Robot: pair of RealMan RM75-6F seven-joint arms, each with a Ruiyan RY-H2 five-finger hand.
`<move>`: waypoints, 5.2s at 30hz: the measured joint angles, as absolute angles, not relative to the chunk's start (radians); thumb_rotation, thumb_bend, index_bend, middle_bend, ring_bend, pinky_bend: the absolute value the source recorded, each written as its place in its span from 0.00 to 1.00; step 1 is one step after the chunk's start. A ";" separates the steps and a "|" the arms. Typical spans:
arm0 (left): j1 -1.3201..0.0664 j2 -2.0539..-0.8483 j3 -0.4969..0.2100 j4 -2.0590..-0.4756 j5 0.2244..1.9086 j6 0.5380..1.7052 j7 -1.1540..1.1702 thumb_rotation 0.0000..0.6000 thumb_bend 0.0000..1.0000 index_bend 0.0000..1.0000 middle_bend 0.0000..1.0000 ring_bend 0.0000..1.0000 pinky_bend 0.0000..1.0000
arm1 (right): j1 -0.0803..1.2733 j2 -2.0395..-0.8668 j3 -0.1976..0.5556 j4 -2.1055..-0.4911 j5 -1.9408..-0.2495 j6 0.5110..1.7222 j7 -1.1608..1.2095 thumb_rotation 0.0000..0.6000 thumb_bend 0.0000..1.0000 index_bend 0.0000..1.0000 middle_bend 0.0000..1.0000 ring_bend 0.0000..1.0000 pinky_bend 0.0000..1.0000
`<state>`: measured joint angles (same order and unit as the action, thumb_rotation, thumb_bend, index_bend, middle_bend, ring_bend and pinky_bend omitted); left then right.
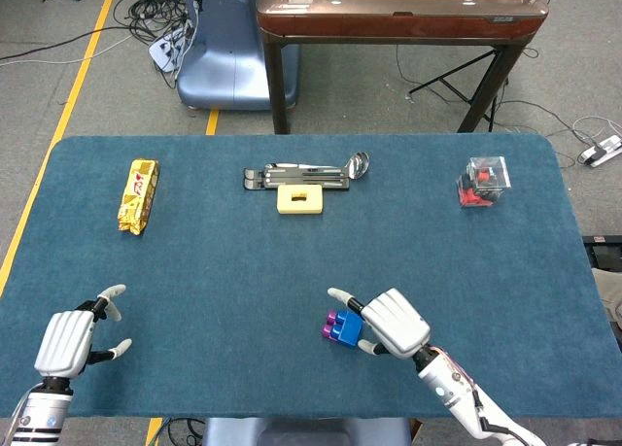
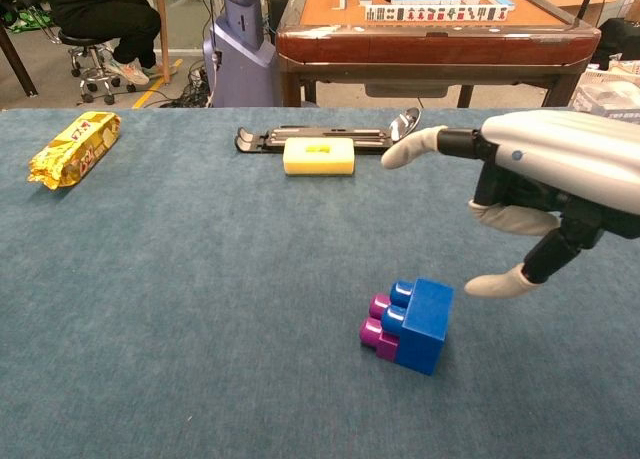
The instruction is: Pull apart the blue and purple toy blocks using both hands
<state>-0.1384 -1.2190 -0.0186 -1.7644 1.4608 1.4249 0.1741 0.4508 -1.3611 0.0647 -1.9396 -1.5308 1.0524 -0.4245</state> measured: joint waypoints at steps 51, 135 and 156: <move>-0.135 -1.235 -0.014 -1.759 1.462 1.411 0.177 1.00 0.02 0.26 0.49 0.46 0.74 | 0.641 -1.550 0.044 -1.801 -1.241 0.932 -0.661 1.00 0.00 0.16 0.99 0.97 0.98; -0.131 -1.253 -0.003 -1.762 1.467 1.405 0.192 1.00 0.02 0.26 0.49 0.46 0.74 | 0.848 -1.416 0.002 -1.829 -0.828 0.865 -0.632 1.00 0.08 0.27 1.00 0.97 0.98; -0.133 -1.258 -0.004 -1.764 1.467 1.402 0.197 1.00 0.02 0.26 0.49 0.46 0.74 | 0.874 -1.411 -0.024 -1.831 -0.811 0.885 -0.621 1.00 0.32 0.42 1.00 0.98 0.98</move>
